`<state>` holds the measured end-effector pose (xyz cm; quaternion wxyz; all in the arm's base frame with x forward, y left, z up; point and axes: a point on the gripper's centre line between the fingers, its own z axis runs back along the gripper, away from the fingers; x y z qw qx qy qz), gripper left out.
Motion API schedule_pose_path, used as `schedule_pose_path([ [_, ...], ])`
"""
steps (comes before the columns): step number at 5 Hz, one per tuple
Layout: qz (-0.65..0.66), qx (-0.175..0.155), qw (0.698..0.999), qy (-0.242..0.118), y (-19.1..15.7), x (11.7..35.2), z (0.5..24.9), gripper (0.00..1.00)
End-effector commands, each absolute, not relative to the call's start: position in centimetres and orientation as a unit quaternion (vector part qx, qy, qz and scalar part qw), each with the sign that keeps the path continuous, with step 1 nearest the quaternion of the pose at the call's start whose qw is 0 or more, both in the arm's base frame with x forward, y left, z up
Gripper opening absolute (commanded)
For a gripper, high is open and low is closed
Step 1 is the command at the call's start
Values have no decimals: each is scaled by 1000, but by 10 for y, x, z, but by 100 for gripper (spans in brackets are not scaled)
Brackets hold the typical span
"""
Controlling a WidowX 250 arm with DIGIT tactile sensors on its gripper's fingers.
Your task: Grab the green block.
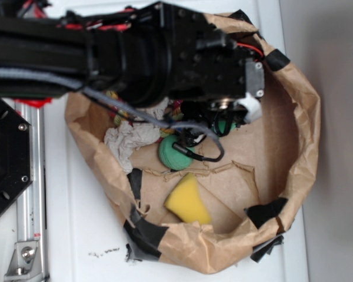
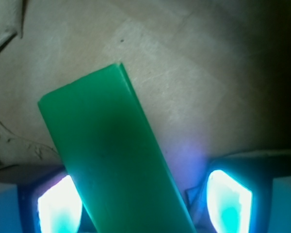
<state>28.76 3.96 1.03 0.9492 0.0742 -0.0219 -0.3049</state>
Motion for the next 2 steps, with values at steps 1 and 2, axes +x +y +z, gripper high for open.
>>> schedule_pose_path([
  [1,-88,113,985,-96,48,249,28,0],
  [2,-57,132,983,-116,37,257,68,0],
])
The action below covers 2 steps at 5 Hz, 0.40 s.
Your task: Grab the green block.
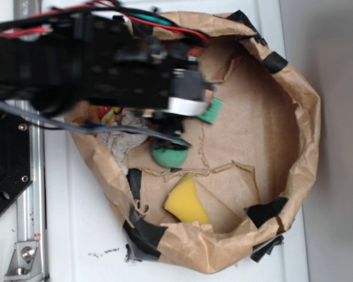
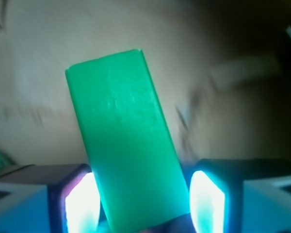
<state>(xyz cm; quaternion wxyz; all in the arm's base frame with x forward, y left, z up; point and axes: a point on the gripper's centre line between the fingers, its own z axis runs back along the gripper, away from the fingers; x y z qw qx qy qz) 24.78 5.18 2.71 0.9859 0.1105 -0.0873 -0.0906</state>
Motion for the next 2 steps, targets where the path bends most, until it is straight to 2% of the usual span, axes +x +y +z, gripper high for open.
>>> schedule_pose_path([
  [1,-20,105,987,-119,23,265,111,0],
  [2,10,79,992,-101,13,270,145,0],
])
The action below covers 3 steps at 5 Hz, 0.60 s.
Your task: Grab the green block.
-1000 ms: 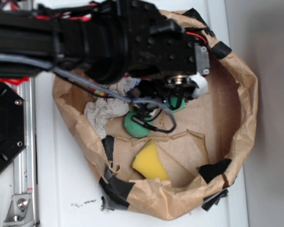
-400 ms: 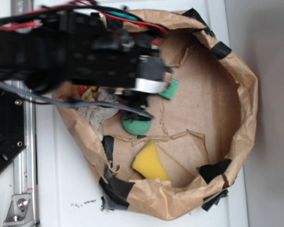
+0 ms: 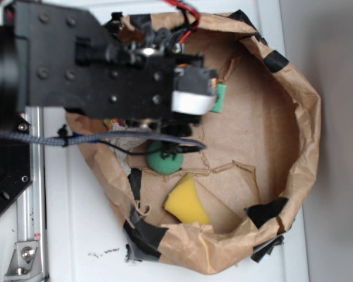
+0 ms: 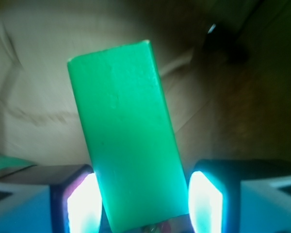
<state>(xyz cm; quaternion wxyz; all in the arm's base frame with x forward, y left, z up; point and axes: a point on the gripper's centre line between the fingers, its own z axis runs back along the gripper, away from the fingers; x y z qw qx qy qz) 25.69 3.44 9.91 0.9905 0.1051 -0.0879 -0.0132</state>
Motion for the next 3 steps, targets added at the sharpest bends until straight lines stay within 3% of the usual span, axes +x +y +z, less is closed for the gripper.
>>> schedule_pose_path([
  [1,26,60,995,-77,1,275,159,0],
  [2,60,16,998,-32,-8,268,173,0],
  [3,67,-5,997,-22,-16,261,177,0],
])
